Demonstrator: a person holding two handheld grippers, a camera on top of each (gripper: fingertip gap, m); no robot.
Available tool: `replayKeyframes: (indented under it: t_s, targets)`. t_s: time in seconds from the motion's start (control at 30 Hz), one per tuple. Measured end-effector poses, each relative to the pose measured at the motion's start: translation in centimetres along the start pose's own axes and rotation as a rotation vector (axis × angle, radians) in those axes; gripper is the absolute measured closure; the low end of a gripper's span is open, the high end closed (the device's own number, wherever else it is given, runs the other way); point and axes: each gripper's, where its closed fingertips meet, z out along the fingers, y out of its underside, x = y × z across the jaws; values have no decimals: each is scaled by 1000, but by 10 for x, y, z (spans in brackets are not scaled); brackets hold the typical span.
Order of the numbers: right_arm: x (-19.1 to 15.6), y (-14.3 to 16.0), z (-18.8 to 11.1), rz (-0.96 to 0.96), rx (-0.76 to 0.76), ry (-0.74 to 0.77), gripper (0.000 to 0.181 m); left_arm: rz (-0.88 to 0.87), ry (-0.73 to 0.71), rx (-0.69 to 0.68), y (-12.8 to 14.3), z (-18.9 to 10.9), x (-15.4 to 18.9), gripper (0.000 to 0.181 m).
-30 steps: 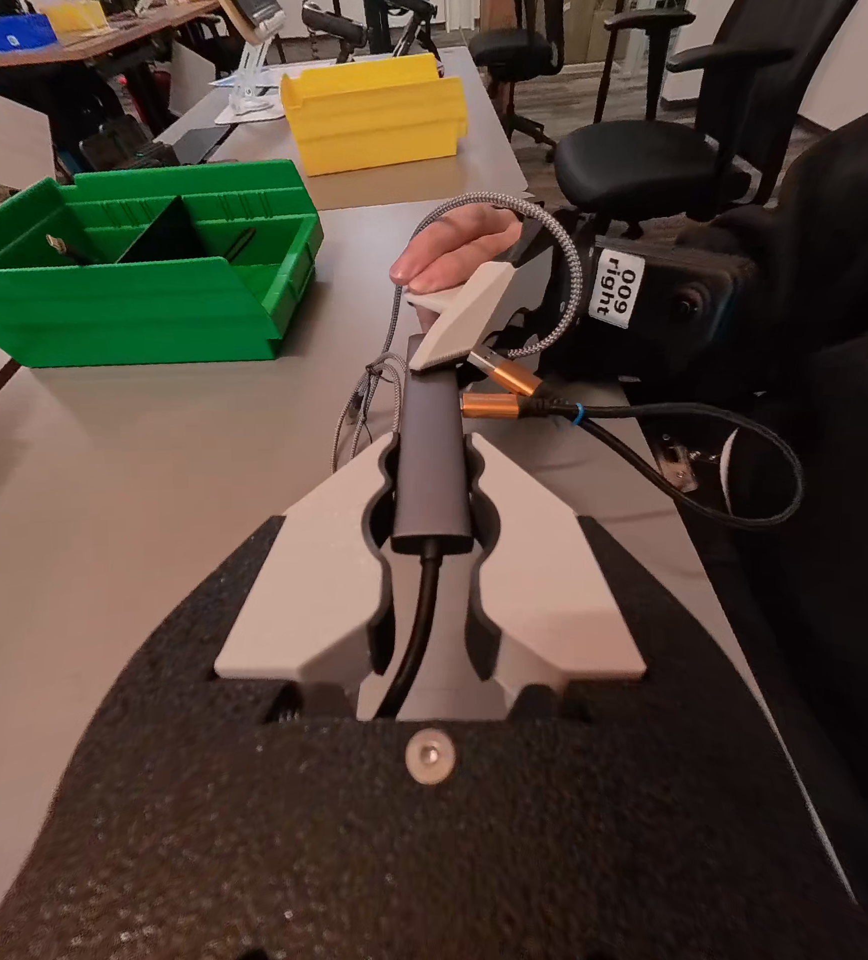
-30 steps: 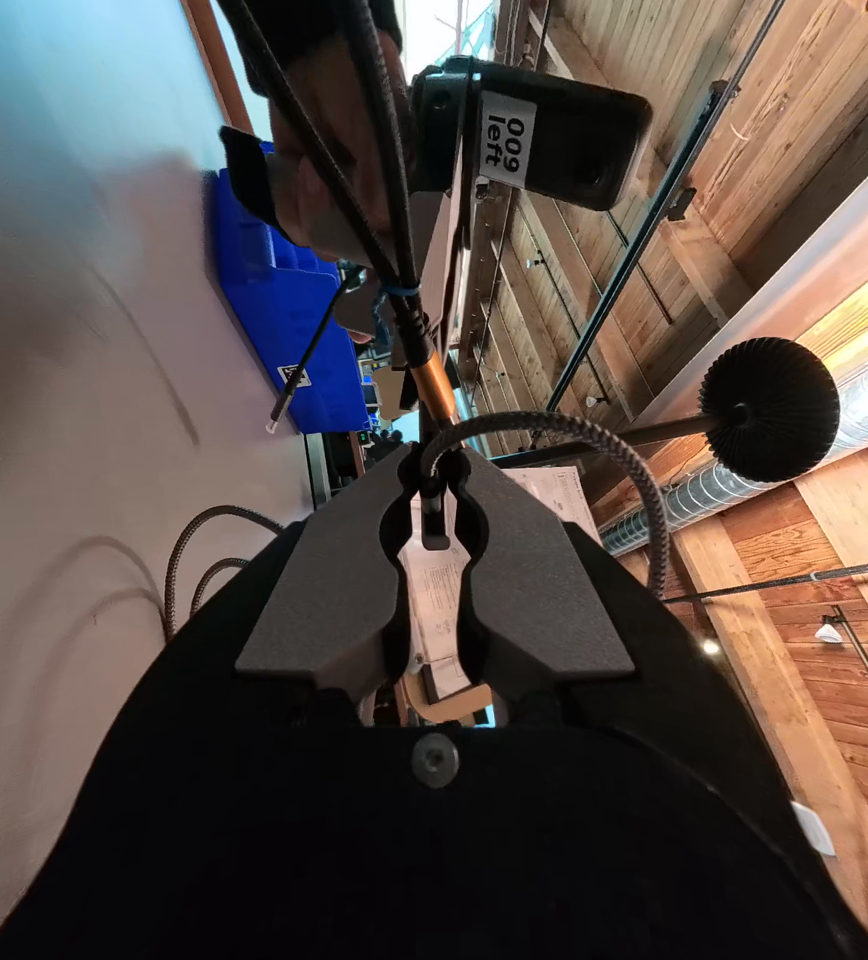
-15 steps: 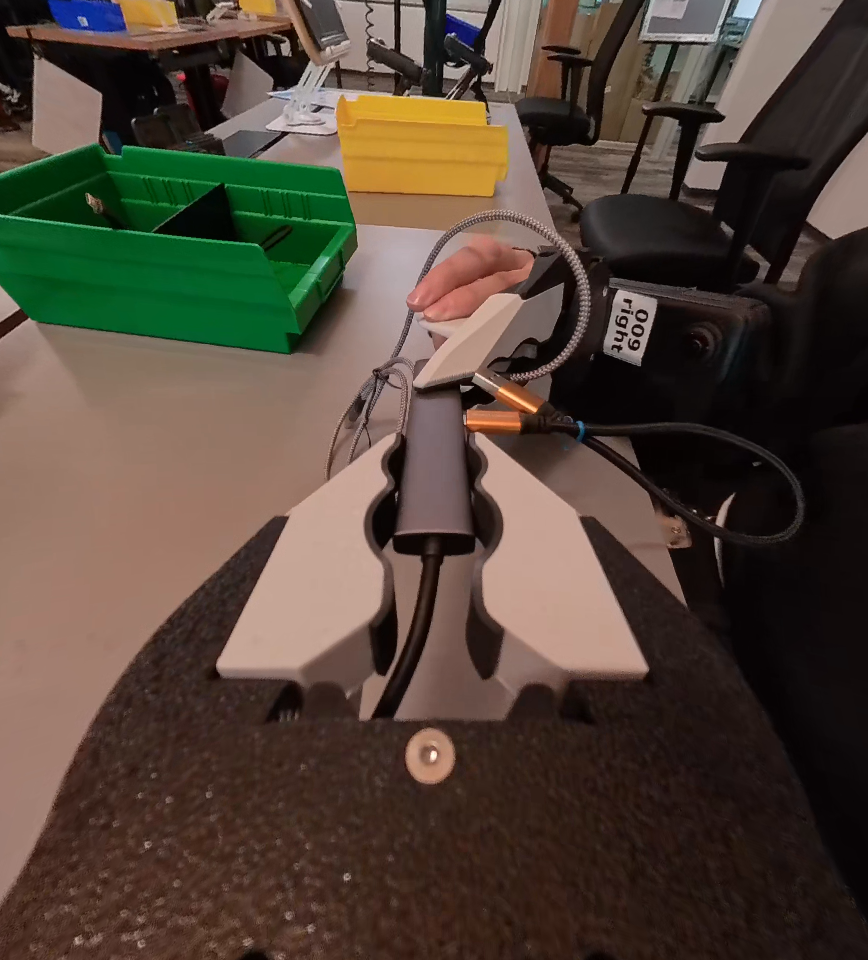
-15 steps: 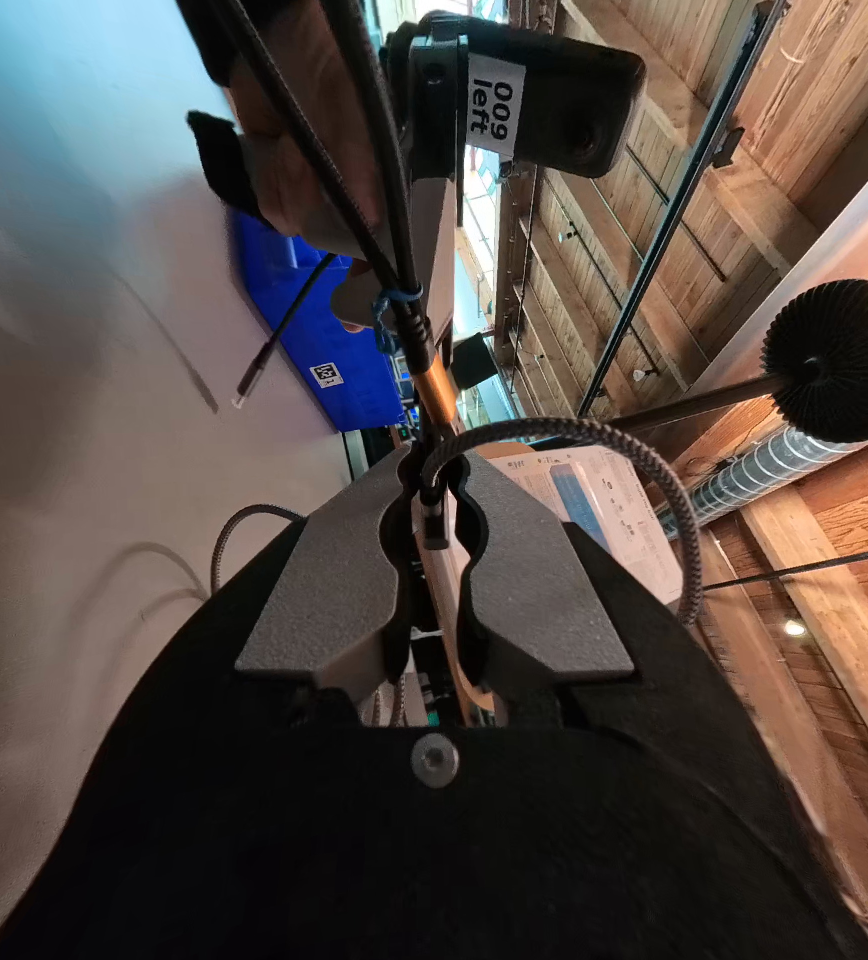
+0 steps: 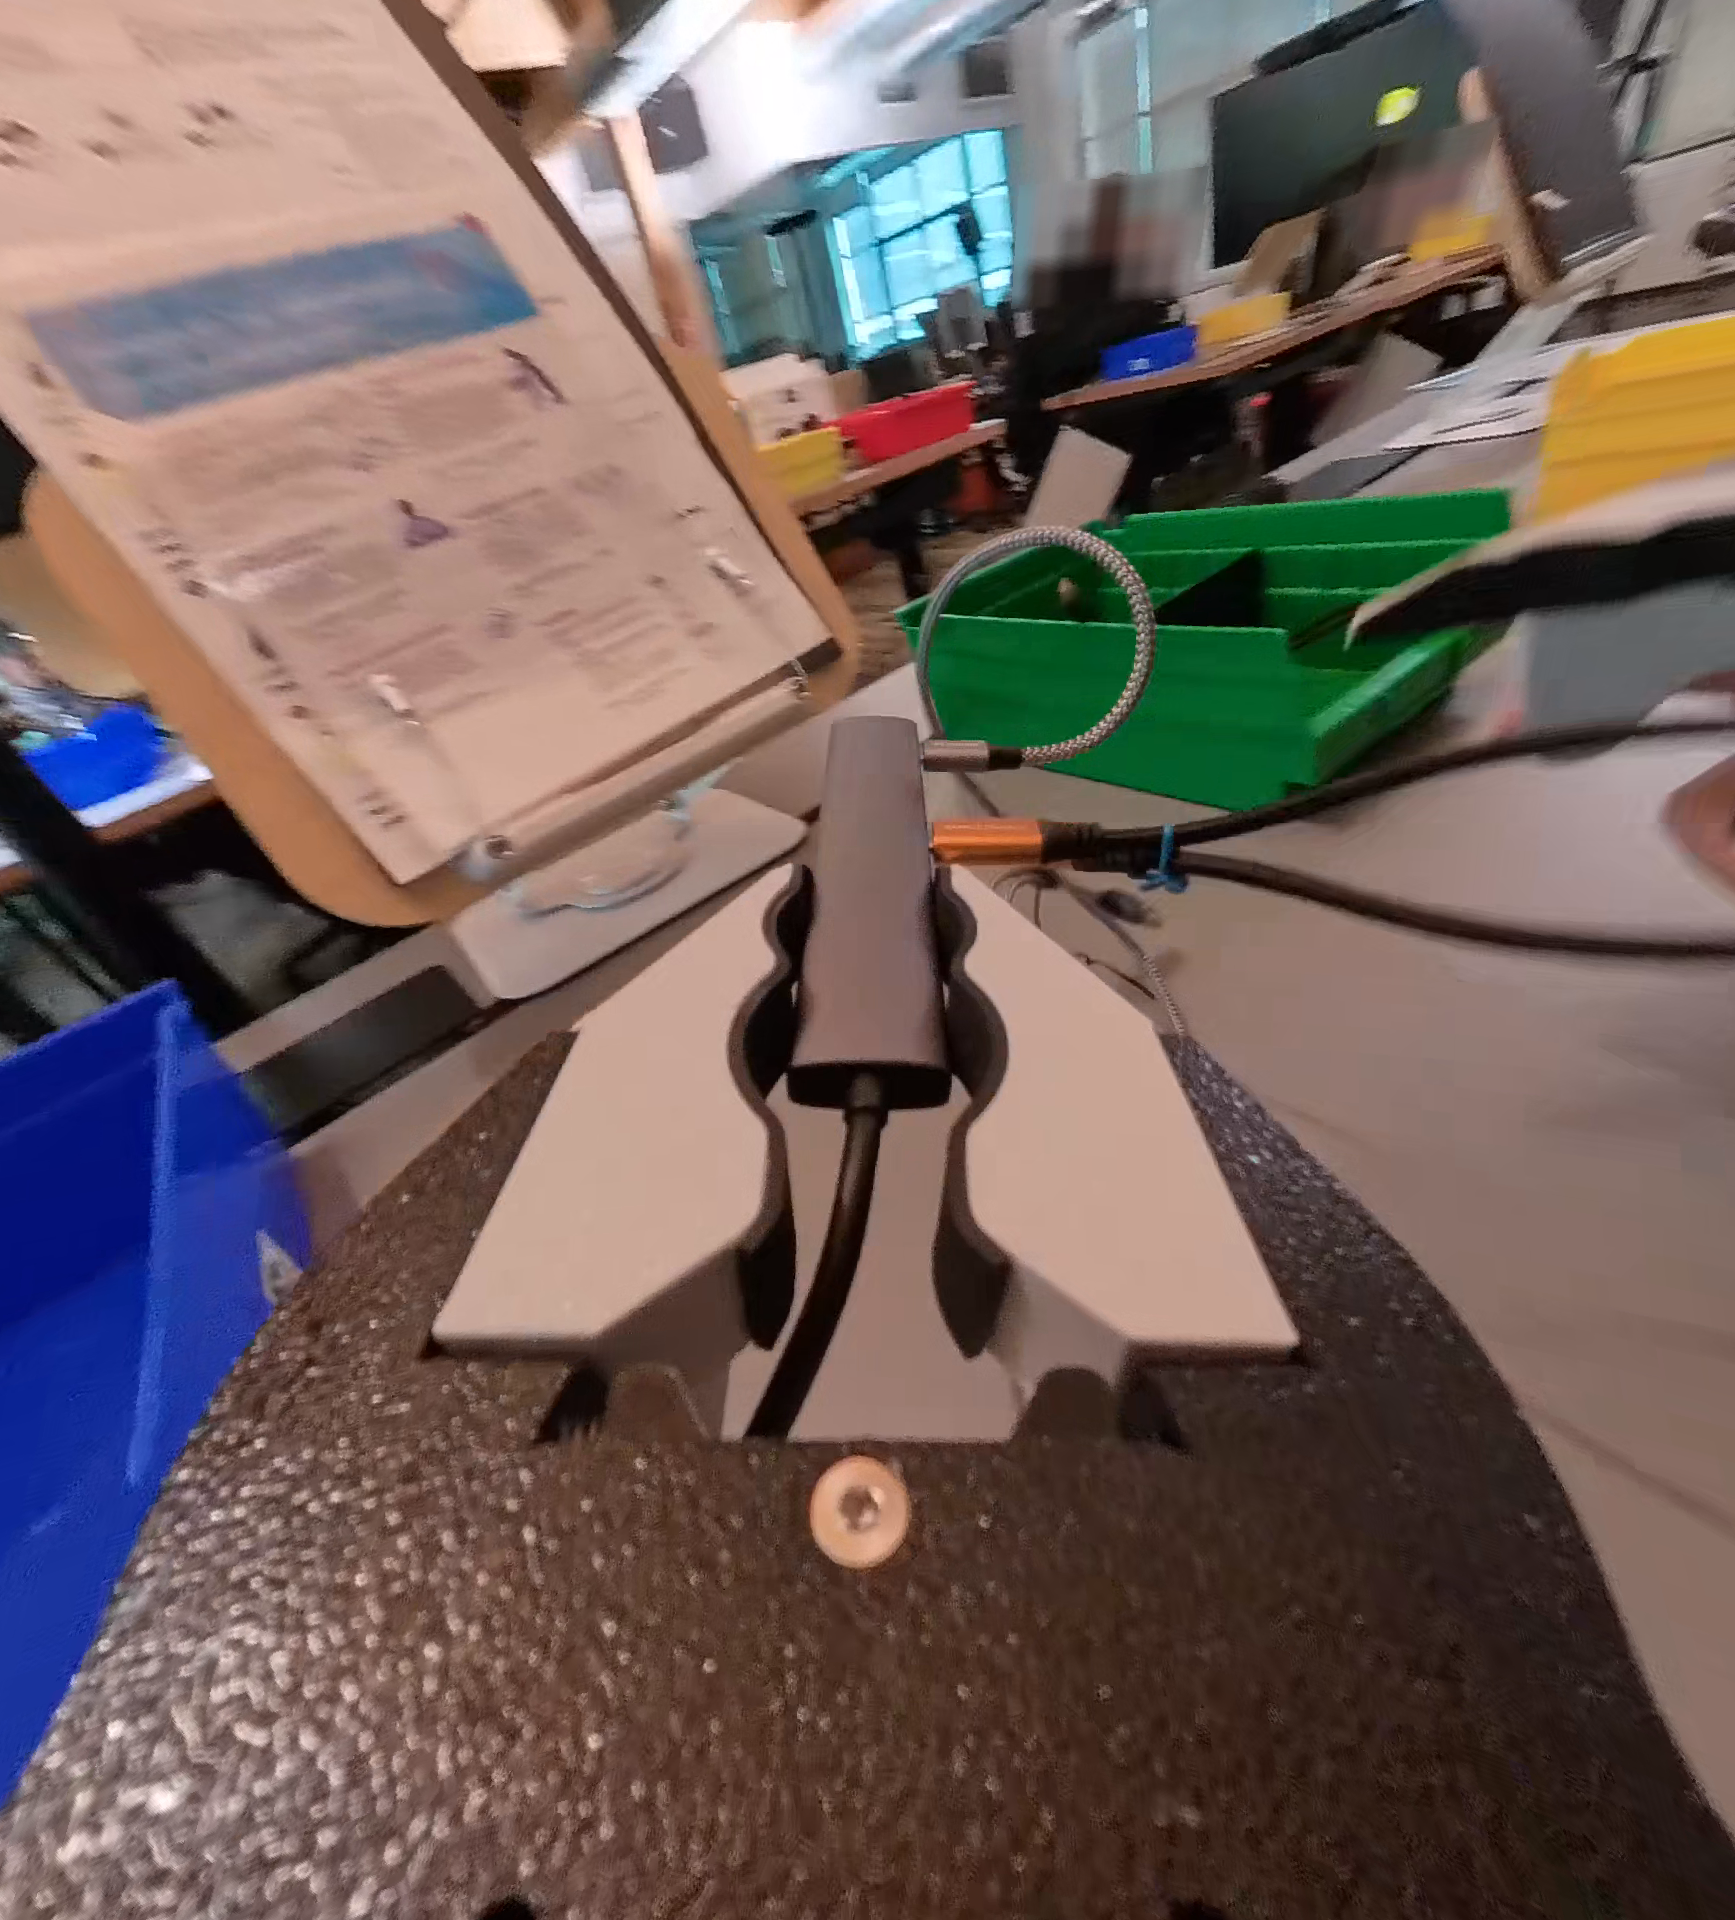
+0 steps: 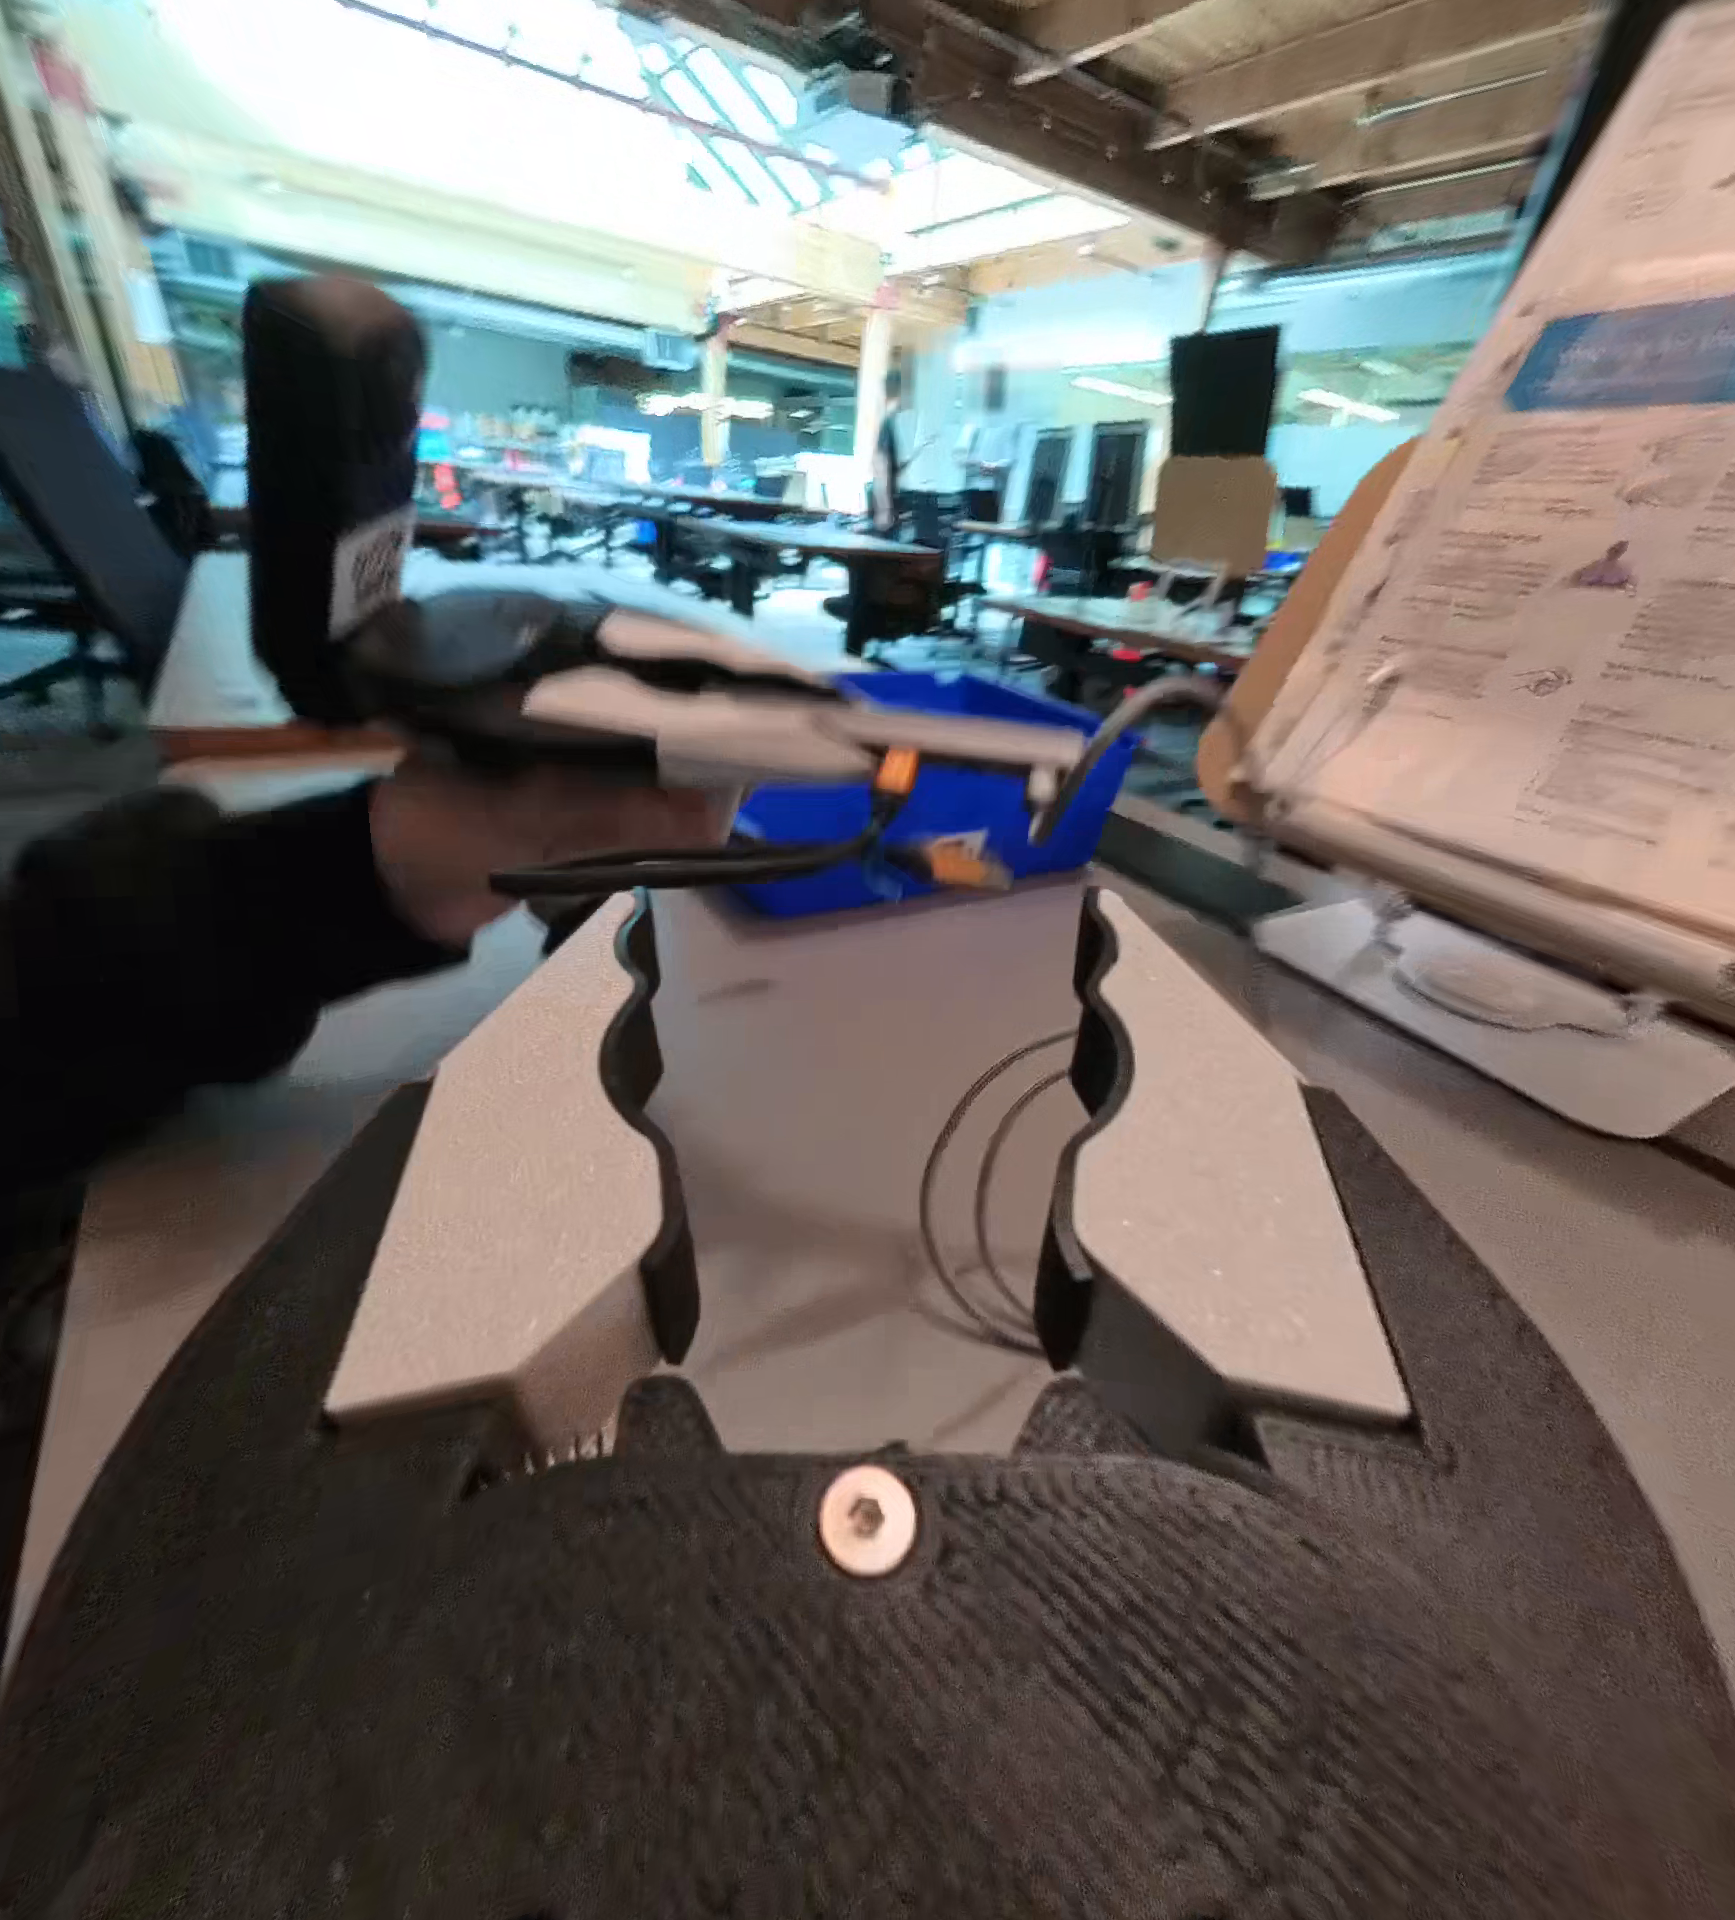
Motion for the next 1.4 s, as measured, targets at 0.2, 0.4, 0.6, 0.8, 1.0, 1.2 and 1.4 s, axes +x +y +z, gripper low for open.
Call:
replayKeyframes:
  t_s: [0.2, 0.4, 0.6, 0.8, 1.0, 1.2, 1.4]
  targets:
    - [43, -41, 8, -41, 21, 280, 114, 80, -84, 42, 12, 3, 10, 160]
    - [86, -60, -23, -429, -266, 539, 96, 217, -180, -3, 19, 0, 1, 160]
    - [55, -39, -17, -209, -283, 274, 112, 135, -182, 24, 16, -6, -8, 160]
    - [12, -31, 65, -141, -120, 168, 148, 212, -184, 48, 13, -1, 9, 160]
    - [41, 14, 85, 3, -163, 230, 159, 175, -153, 105, 6, -4, 15, 160]
    - [59, 22, 74, -5, -160, 328, 171, 118, -120, 100, 11, -1, 14, 160]
    - [51, 26, 70, 8, -119, 235, 154, 78, -76, 100, 14, 1, 17, 160]
